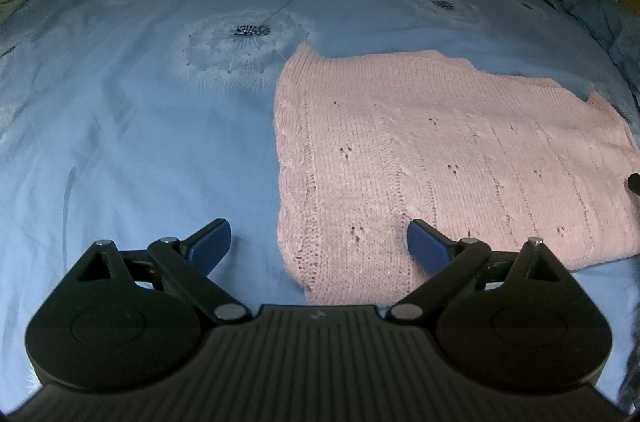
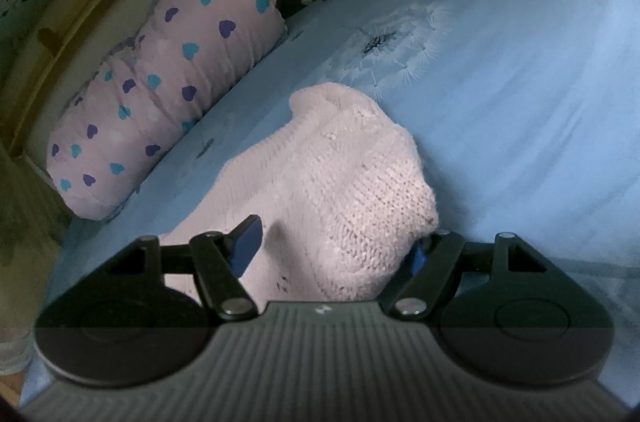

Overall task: Fold small clothes
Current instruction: 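Grasp the cardigan edge with the right gripper and lift it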

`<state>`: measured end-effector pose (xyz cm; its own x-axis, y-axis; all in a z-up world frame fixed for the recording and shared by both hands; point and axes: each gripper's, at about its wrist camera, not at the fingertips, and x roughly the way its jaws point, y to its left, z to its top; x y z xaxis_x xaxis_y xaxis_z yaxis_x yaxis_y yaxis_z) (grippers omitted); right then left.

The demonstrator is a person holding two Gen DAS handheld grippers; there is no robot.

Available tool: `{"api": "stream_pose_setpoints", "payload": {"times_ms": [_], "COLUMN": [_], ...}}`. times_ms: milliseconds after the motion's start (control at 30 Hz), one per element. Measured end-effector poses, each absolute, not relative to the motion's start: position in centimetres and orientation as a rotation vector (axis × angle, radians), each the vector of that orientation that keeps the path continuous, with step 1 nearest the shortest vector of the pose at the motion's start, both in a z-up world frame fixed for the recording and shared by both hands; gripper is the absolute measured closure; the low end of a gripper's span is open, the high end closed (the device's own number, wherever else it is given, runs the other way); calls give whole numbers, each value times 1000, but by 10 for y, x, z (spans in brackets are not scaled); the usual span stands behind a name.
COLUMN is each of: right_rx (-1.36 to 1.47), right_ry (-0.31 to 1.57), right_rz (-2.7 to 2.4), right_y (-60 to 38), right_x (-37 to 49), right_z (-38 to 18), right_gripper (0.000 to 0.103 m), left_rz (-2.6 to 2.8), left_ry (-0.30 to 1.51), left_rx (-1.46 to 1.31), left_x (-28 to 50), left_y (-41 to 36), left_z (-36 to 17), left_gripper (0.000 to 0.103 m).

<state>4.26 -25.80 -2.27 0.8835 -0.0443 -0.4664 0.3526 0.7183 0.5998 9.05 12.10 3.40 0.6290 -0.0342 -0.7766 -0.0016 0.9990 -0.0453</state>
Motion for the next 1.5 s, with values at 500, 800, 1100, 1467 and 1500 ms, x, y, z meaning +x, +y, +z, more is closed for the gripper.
{"api": "stream_pose_setpoints", "payload": {"times_ms": [500, 800, 1100, 1467, 1500], "right_rx": [793, 795, 853, 875, 884], "right_ry": [442, 451, 458, 433, 435], "right_rz": [-238, -241, -208, -200, -199], "right_y": [-266, -270, -277, -277, -278], "right_x": [47, 47, 48, 52, 53], "right_z": [-24, -27, -28, -29, -29], "right_gripper": [44, 68, 67, 64, 63], "left_rz": [-19, -18, -16, -13, -12], "left_ry": [895, 897, 897, 890, 890], "left_rx": [-48, -50, -48, -48, -50], "left_x": [92, 93, 94, 95, 95], "left_y": [122, 121, 120, 120, 120], "left_z": [34, 33, 32, 34, 34], "left_gripper": [6, 5, 5, 5, 5]}}
